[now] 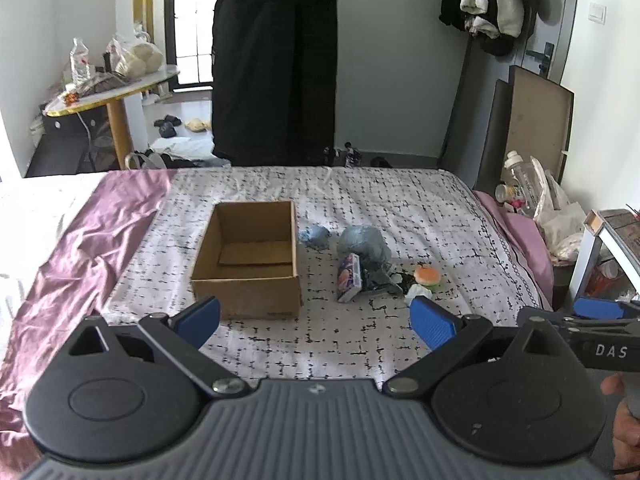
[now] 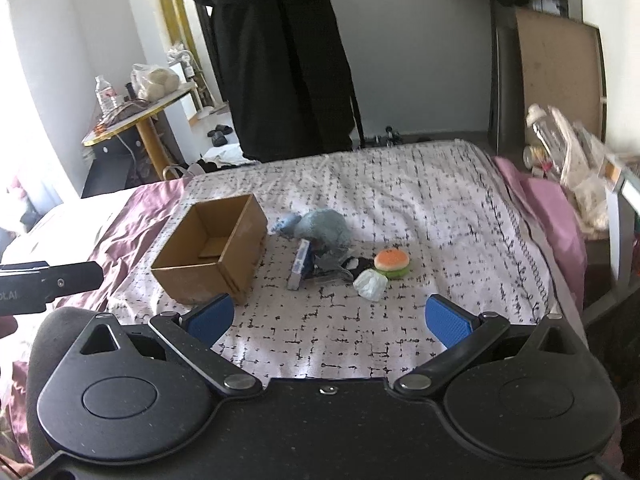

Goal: Organize soft objects
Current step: 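Move left tool to the small blue box while right tool approaches the white wrapped item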

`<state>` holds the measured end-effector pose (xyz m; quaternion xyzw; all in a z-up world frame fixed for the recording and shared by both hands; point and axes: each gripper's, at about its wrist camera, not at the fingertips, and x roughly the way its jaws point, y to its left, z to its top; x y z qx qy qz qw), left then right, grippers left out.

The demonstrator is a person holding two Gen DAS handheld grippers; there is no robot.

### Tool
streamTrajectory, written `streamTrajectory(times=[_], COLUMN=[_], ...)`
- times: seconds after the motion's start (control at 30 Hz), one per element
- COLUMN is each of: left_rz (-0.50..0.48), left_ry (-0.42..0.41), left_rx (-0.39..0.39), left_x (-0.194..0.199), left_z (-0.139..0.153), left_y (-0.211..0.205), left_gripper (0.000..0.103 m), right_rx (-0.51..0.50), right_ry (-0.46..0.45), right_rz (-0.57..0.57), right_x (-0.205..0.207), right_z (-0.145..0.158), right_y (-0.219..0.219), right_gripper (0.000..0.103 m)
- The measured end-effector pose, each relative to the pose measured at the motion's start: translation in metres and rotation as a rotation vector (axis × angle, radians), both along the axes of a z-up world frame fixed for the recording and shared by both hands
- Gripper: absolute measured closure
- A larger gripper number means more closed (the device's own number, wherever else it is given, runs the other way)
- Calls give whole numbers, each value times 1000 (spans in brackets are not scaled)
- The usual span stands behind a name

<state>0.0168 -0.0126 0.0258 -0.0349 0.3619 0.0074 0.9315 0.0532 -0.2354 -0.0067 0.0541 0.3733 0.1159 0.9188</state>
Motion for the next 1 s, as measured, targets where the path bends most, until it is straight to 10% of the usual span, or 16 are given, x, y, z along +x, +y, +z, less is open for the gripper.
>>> streamTrajectory(times=[0.63, 1.0], left_rz=[-39, -59], left_ry=[71, 160], left_rx=[-32, -54], left_x=[89, 143], left_z=[-59, -101], left_y=[-29, -39], left_gripper=[5, 28], right_rx=[88, 179], right_ry=[102, 212], right_rz=[-55, -86], right_x=[76, 121], right_z=[-61, -105], right_y=[-24, -36], right_gripper=[2, 23])
